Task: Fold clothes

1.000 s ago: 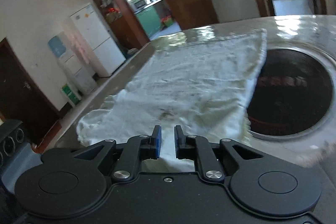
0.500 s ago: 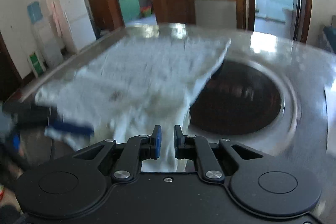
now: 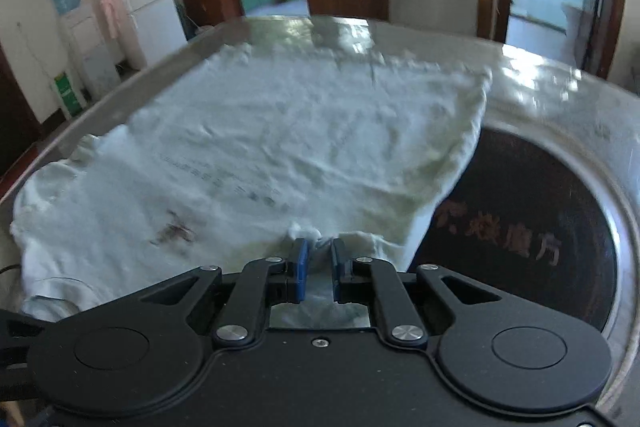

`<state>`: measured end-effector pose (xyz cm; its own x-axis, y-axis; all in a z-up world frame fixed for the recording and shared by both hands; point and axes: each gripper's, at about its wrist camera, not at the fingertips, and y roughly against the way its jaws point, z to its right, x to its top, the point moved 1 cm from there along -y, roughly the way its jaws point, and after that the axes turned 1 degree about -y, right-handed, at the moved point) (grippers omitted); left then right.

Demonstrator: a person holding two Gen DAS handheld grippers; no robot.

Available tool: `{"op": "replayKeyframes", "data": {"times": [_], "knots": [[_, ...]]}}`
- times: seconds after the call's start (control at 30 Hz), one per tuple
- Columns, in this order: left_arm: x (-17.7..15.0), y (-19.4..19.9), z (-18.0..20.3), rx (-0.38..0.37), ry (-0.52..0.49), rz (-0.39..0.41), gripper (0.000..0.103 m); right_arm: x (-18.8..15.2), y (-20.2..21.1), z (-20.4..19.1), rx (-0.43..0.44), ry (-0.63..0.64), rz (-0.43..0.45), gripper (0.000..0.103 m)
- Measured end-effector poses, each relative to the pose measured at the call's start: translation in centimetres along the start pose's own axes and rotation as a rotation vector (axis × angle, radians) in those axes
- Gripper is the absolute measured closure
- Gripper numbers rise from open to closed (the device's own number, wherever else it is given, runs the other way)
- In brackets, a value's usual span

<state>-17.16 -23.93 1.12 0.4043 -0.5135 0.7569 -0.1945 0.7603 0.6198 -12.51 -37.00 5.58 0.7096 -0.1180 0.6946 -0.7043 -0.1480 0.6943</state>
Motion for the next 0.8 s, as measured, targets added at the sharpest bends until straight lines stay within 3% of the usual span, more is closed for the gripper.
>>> {"op": "replayKeyframes", "data": {"times": [0.27,0.43,0.6,0.73,0.8], "knots": [[-0.7,5.2,-1.7,0.085,0.054,0.068,0.037,-0.5,3.2,-0.9,-0.033,0.023,0.061,0.090],[-2.1,11.2,-4.3,0.247,0.134,0.131,0.035,-1.7,5.1,-3.2,-0.019,0.070,0.099,0.086],[-4.4,17.5,-7.8,0.418,0.282,0.157,0.035,-4.8,5.7,-5.8,-0.032,0.141,0.116,0.081],[-6.9,22.1,-10.8,0.583,0.398,0.148,0.035,-6.6,5.4,-5.7,-0.032,0.101,0.121,0.078],[-8.0,23.1,-12.3,0.628,0.469,0.142,0.035,-7.2,5.4,-5.3,-0.032,0.059,0.133,0.077]]}}
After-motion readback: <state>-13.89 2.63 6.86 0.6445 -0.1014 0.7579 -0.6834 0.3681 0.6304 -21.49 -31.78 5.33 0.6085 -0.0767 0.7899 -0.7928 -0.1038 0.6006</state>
